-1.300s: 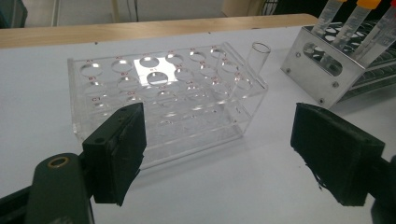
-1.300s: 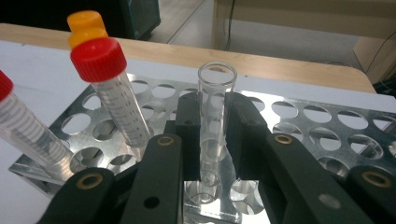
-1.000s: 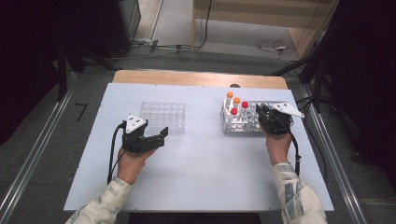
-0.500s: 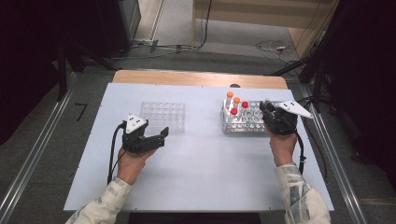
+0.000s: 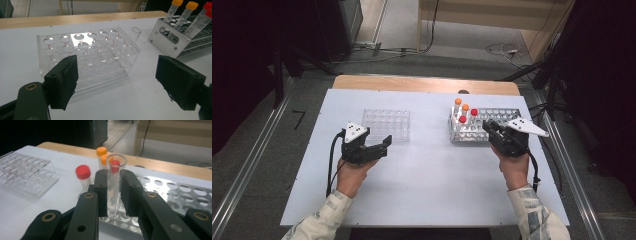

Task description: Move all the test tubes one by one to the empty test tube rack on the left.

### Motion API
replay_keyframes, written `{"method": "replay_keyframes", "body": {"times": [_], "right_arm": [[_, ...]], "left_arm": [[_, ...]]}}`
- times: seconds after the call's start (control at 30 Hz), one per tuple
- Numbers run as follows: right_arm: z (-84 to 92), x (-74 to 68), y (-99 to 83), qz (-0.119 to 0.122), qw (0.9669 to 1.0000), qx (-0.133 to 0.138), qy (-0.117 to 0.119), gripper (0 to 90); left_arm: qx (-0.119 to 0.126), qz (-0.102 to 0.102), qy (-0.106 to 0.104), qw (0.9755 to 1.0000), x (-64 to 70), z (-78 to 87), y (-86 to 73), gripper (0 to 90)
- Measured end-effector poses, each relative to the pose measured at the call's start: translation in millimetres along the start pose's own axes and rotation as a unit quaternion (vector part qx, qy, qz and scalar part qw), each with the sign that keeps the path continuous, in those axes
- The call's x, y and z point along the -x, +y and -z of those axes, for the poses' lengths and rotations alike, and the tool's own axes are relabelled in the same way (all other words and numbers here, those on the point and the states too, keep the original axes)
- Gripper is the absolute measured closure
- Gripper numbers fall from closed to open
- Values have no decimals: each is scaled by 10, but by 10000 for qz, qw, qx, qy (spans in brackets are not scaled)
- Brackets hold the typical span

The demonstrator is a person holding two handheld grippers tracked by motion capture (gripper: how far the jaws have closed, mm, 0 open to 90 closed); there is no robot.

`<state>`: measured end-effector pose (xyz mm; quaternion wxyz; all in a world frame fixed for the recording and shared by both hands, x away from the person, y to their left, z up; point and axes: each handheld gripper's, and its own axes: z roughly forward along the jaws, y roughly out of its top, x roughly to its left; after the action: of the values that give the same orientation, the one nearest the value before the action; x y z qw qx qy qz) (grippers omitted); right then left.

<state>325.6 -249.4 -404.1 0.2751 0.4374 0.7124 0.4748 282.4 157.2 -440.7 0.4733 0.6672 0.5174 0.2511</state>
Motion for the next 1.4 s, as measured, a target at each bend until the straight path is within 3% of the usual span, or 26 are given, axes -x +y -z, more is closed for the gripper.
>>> {"method": "replay_keyframes", "body": {"times": [0.43,0.8,1.1,1.4], "right_arm": [[-104,-434,-156,237,9969,-299,681,737],[-320,-904,-220,592,9885,-500,1299,737],[-422,-1244,-215,838,9812,-523,1659,737],[-468,-1424,-228,981,9769,-546,1820,737]], "left_arm": [[60,-36,-125,9999,91,27,33,193],[96,-205,-452,9987,330,40,85,190],[133,-522,-950,9940,690,53,187,244],[33,-650,-1298,9894,767,8,156,436]]}}
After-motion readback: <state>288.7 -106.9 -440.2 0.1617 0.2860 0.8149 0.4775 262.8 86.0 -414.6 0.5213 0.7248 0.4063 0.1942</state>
